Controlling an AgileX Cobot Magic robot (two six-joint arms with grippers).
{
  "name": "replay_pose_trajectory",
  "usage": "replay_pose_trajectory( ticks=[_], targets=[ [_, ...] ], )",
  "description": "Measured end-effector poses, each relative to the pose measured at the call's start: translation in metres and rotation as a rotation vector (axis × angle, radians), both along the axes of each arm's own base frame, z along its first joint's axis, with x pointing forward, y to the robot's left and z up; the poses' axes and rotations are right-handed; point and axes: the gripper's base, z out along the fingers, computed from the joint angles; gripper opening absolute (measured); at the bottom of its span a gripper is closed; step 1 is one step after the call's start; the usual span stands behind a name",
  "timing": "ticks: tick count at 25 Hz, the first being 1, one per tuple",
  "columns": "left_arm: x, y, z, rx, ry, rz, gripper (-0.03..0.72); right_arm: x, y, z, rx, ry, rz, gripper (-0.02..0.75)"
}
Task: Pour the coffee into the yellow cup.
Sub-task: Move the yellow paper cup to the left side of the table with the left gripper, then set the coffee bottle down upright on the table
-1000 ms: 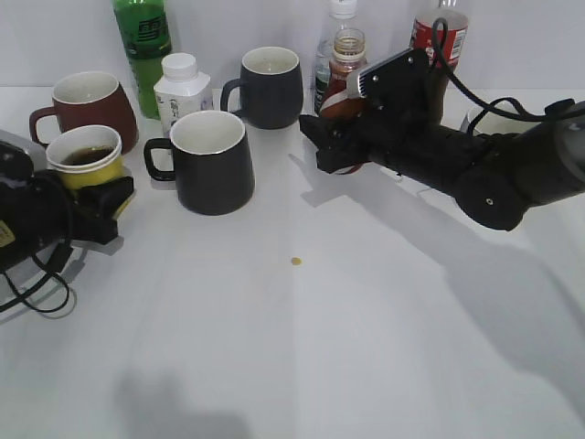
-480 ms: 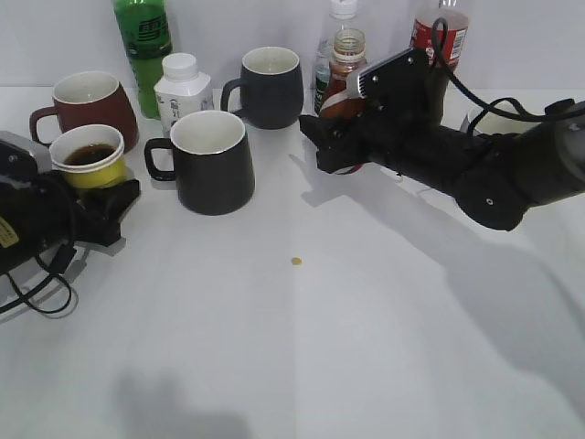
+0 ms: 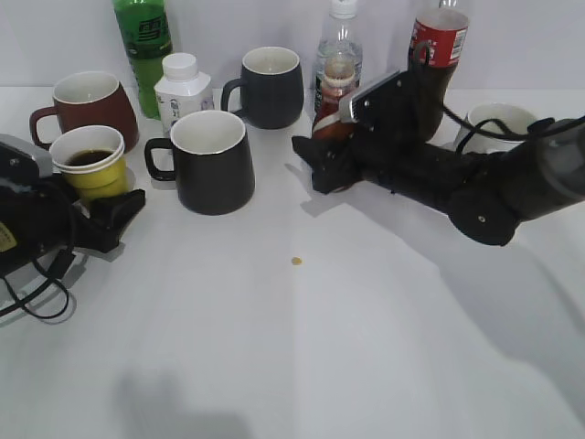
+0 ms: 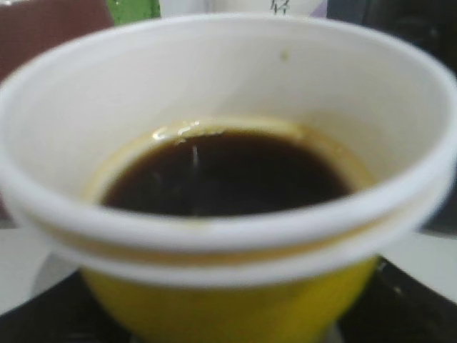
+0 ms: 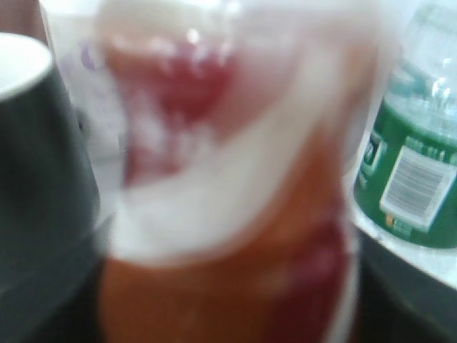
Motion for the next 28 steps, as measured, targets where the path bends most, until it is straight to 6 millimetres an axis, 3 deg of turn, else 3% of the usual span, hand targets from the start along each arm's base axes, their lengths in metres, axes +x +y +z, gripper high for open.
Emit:
replay_pose_trajectory(
  ticks=[5,10,16,28],
  targets=[
    [-0.008,0.001,0.002,0.001,0.011,0.005,0.603,-0.001,0.001,-0.004,0.009,0.011,0.011,0.505],
    [-0.014,0.004,0.000,-0.008,0.030,0.043,0.603,-0.001,0.001,-0.002,0.027,-0.003,0.016,0.589],
    [-0.030,0.010,0.004,-0.019,0.049,0.105,0.603,-0.001,0.000,-0.001,0.004,0.035,0.000,0.606],
    [-0.075,0.015,0.026,-0.047,0.110,0.148,0.596,-0.035,-0.019,-0.001,0.008,0.154,-0.060,0.599]
  ],
)
